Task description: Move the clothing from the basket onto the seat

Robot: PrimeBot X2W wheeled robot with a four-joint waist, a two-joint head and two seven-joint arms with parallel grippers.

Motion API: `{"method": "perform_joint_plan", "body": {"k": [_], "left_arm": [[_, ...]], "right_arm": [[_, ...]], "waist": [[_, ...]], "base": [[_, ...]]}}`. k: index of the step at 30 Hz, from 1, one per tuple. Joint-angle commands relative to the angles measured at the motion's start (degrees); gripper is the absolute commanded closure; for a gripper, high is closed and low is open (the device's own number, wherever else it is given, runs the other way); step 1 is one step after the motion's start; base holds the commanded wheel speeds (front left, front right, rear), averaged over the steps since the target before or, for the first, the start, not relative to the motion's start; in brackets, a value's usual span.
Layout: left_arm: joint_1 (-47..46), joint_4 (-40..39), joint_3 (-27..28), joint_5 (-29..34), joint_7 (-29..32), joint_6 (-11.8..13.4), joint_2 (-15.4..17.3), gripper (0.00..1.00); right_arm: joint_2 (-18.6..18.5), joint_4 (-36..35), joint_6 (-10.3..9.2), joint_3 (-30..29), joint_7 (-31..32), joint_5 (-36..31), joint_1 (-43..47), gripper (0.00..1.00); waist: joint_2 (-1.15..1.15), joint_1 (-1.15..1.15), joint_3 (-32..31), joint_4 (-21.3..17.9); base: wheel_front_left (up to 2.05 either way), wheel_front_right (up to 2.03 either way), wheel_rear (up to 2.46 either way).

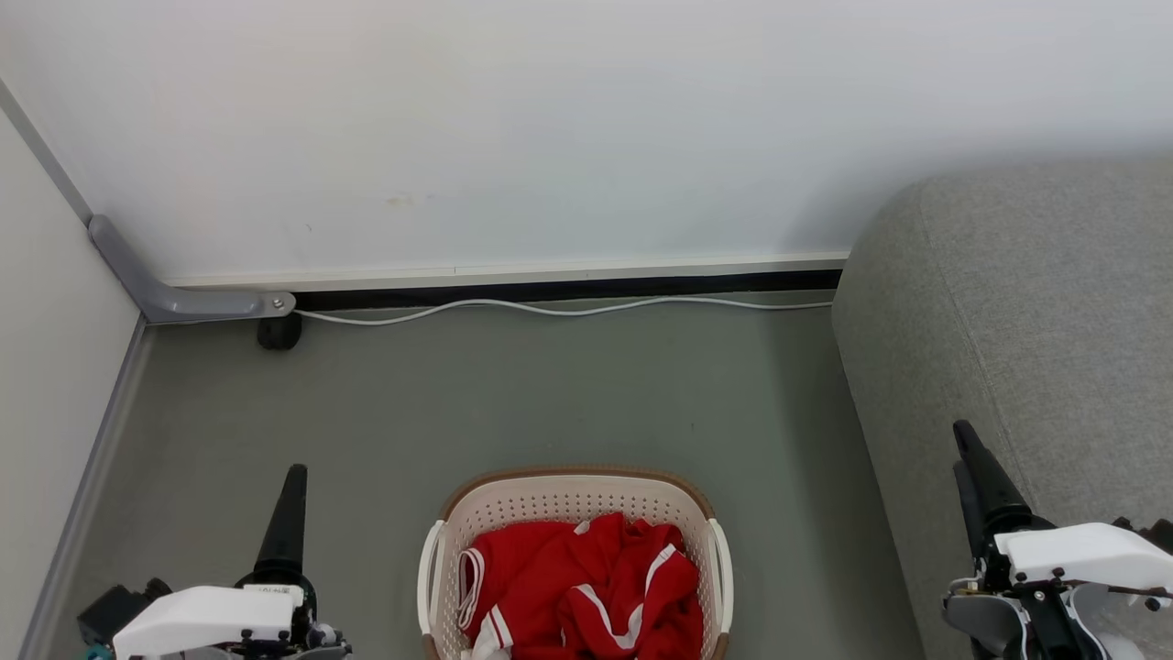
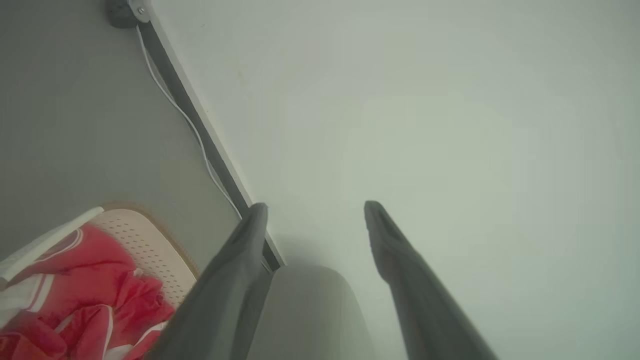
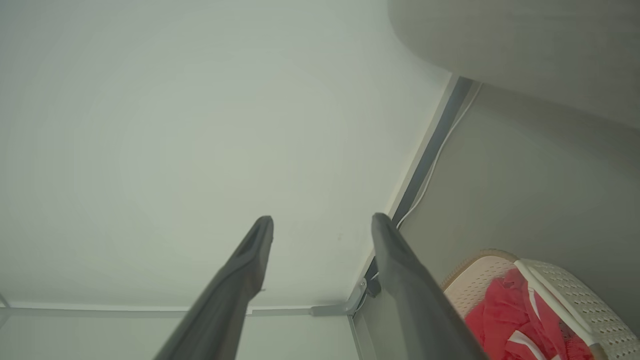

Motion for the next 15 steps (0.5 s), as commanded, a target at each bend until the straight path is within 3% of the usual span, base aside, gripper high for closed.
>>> {"method": "perform_joint_plan", "body": {"k": [1, 15], "left_arm": [[-3.83, -1.17, 0.46, 1.88, -0.5, -0.16, 1.1, 0.0], [-5.72, -0.19, 0.6, 16.98, -3.02, -0.22, 1.63, 0.0]], "right_arm": [[-1.18, -0.96, 0.09, 0.75, -0.92, -1.62, -3.29, 0.0], [-1.98, 1.07, 0.13, 1.41, -3.44, -13.19, -6.15, 0.0]], "waist": [[0.0, -0.01, 0.07, -0.02], [0.0, -0.01, 0.65, -0.23]], "base": [[0.0, 0.0, 0.0], [0.0, 0.0, 0.0]]}}
